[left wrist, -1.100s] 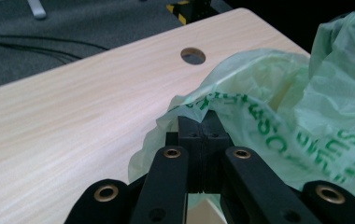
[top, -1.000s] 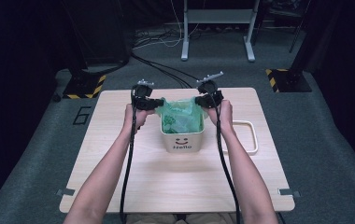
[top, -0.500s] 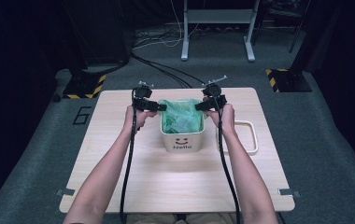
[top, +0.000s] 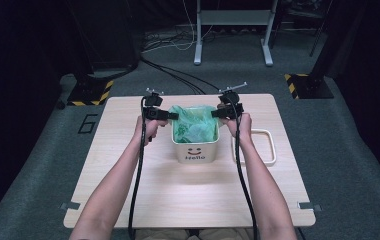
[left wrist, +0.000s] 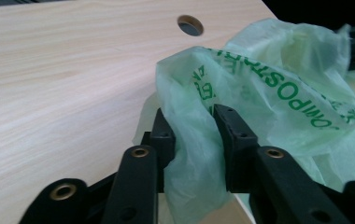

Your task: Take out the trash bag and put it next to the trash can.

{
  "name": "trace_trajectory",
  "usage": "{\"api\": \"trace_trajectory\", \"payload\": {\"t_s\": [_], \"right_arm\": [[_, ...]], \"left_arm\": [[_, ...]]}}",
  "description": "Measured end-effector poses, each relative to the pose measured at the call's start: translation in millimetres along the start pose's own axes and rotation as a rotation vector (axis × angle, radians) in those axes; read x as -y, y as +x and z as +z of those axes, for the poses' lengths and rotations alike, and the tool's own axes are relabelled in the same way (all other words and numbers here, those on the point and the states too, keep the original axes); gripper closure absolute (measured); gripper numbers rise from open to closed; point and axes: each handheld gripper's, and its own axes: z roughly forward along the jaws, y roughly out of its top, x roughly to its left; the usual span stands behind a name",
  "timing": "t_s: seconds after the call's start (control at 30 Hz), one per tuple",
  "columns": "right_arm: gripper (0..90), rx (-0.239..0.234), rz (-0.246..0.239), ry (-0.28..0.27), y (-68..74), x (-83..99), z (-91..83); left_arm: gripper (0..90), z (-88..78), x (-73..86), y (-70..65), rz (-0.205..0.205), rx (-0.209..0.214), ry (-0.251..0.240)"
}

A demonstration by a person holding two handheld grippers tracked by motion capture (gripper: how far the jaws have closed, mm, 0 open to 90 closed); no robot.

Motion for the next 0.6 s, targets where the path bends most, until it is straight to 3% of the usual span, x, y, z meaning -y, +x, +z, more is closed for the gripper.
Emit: {"api": "trace_trajectory", "payload": {"t_s": [0.2, 0.3, 0.47, 0.57, 0.6], "right_arm": [[83.5, 0.031, -0.042, -0.062, 11.1, -3.6, -15.8], [87.6, 0.033, -0.065, -0.063, 18.3, -6.7, -20.9], [88.4, 0.003, -0.044, -0.067, 20.0, -11.1, -23.1], [88.6, -0.015, -0.042, -0.064, 23.7, -14.7, -24.0], [88.6, -0.013, -0.047, -0.065, 25.7, -15.6, -24.1]], "left_arm": [[80.6, -8.0, -2.1, -16.1, 0.068, -0.134, -0.053], [85.1, -11.9, -2.9, -21.9, 0.098, -0.156, -0.093], [86.4, -16.7, -6.0, -29.3, 0.132, -0.098, -0.113], [86.3, -17.6, -6.7, -31.2, 0.128, -0.023, -0.118], [85.4, -17.6, -6.4, -31.6, 0.123, 0.02, -0.12]]}}
